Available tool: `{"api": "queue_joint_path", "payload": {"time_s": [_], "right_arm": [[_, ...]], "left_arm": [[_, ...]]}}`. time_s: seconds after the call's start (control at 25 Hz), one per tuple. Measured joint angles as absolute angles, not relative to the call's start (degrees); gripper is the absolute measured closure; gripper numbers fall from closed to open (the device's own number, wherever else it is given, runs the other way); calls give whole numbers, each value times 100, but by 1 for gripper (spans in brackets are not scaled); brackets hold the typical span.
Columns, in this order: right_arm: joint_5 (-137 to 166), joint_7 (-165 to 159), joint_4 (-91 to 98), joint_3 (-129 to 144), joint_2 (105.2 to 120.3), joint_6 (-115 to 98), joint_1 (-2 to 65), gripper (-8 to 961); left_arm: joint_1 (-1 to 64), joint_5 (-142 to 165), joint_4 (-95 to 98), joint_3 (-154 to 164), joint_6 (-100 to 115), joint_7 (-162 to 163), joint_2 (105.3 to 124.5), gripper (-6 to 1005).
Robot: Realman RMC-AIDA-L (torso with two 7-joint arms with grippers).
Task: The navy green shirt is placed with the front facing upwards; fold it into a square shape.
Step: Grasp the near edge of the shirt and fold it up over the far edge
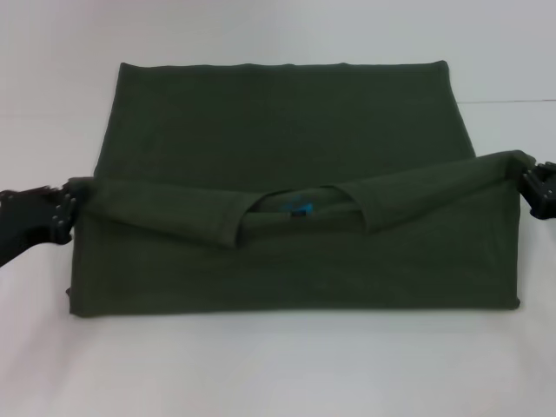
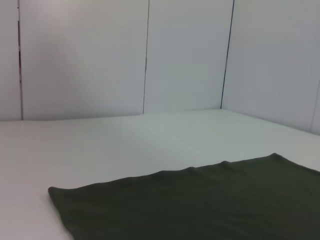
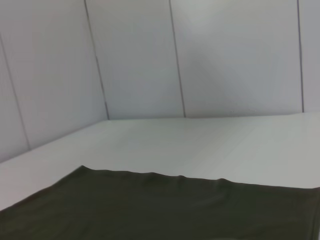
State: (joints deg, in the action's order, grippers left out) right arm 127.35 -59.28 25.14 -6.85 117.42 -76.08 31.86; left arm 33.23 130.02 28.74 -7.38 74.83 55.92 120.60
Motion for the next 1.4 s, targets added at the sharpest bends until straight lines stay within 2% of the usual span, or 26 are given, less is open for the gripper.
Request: {"api": "queue_joint_path", "payload": {"time_s": [0.76,1.4], "right_arm": [[12735,-5929,2208,-409,11766,-5945,3919,907],[12296,-5933,2042,87,11724,-5272,4110,908]], "left_arm": [[3971,12589,2474,-569,6035,5325,12151,973],[4321,12406,2204,-492,5231,5190,12127,972]]}}
